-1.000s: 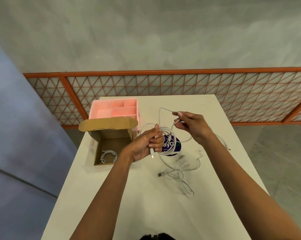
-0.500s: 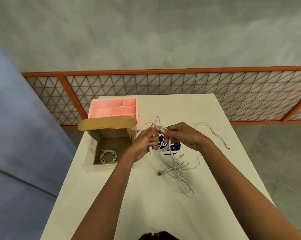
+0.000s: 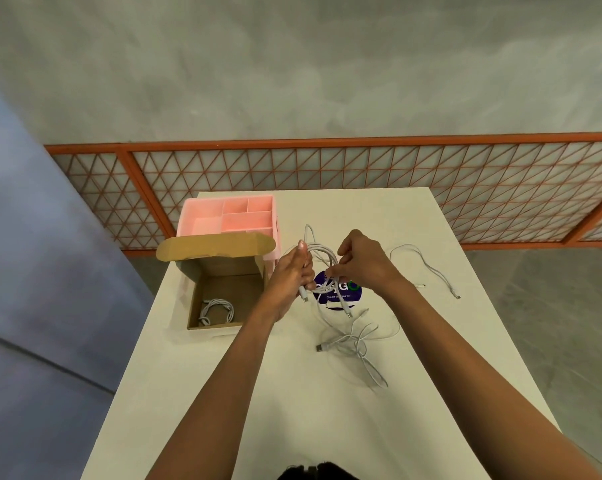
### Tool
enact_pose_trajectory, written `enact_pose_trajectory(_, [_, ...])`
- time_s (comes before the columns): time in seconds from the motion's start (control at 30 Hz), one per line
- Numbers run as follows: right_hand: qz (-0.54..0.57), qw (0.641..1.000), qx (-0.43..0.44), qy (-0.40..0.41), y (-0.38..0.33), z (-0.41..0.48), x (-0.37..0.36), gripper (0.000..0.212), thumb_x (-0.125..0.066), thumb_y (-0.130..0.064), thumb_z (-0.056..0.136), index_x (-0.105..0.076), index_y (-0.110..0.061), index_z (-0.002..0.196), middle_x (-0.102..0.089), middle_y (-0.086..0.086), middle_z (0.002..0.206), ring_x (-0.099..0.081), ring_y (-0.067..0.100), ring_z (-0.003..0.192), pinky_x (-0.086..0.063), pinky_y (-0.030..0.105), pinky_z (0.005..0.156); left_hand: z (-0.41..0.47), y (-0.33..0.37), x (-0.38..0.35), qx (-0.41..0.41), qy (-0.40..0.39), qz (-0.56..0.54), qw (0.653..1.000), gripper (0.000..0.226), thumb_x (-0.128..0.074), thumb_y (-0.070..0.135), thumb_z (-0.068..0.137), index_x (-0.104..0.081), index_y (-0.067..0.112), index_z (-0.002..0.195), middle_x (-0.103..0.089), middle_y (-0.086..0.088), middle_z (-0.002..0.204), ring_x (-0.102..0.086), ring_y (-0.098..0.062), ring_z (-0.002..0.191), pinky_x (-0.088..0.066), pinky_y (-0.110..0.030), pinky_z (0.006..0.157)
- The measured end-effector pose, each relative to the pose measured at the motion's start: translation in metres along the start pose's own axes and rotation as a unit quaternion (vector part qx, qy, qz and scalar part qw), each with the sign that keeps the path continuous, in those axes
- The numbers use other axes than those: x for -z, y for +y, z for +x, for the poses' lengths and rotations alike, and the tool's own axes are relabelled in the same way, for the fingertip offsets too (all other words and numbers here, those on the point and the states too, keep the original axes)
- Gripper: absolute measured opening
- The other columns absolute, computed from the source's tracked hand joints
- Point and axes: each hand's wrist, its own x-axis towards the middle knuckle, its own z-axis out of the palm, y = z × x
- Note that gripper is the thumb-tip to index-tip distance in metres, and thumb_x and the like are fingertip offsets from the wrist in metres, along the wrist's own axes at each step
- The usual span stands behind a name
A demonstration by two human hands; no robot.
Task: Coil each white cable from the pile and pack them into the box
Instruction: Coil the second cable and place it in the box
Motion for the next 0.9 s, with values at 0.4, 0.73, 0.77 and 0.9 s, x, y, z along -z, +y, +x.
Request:
enact_pose_trajectory(0.4, [0.01, 0.994, -0.054, -0.093, -0.005, -0.005, -0.002, 0.05, -0.08, -0.001, 0.071, -0.042, -0.005, 0.103, -0.065, 0.017, 0.085, -0.067, 0.031, 0.07, -0.057, 0.041, 0.077, 0.003, -0.004, 0.002, -0.035, 0.081, 0.032, 0.996, 0.038, -0.031, 0.037, 0.103, -0.037, 0.018, 0.071, -0.023, 0.006, 0.058, -0.026, -0.004, 0.047, -0.034, -0.017, 0.047])
enact_pose_trajectory(0.73, [0.024, 0.984, 0.029, -0.176, -0.01, -0.005, 0.021, 0.014, -0.06, -0.006, 0.089, -0.061, -0.011, 0.103, -0.055, 0.005, 0.101, -0.051, 0.014, 0.079, -0.043, 0.02, 0.065, 0.001, -0.003, 0.009, -0.016, 0.067, -0.007, 0.998, 0.037, -0.033, 0.036, 0.103, -0.034, 0.02, 0.069, -0.019, 0.006, 0.057, -0.02, -0.006, 0.047, -0.03, -0.018, 0.045])
enact_pose_trajectory(0.77, [0.019, 0.988, 0.04, -0.146, -0.011, -0.005, 0.019, 0.014, -0.065, -0.02, 0.089, -0.06, -0.012, 0.099, -0.057, 0.002, 0.099, -0.051, 0.012, 0.08, -0.041, 0.021, 0.067, 0.001, -0.003, 0.008, -0.015, 0.063, -0.01, 0.998, 0.037, -0.034, 0.036, 0.102, -0.034, 0.019, 0.069, -0.018, 0.005, 0.058, -0.019, -0.006, 0.047, -0.029, -0.018, 0.045])
enact_pose_trajectory(0.9, [0.015, 0.991, 0.124, 0.04, -0.014, -0.003, 0.01, 0.032, -0.072, -0.035, 0.081, -0.058, -0.008, 0.071, -0.058, -0.013, 0.062, -0.052, -0.002, 0.056, -0.035, 0.012, 0.054, 0.002, -0.002, 0.001, -0.001, 0.046, -0.012, 0.999, 0.04, -0.035, 0.038, 0.102, -0.034, 0.019, 0.067, -0.02, 0.007, 0.055, -0.019, -0.006, 0.046, -0.023, -0.022, 0.048])
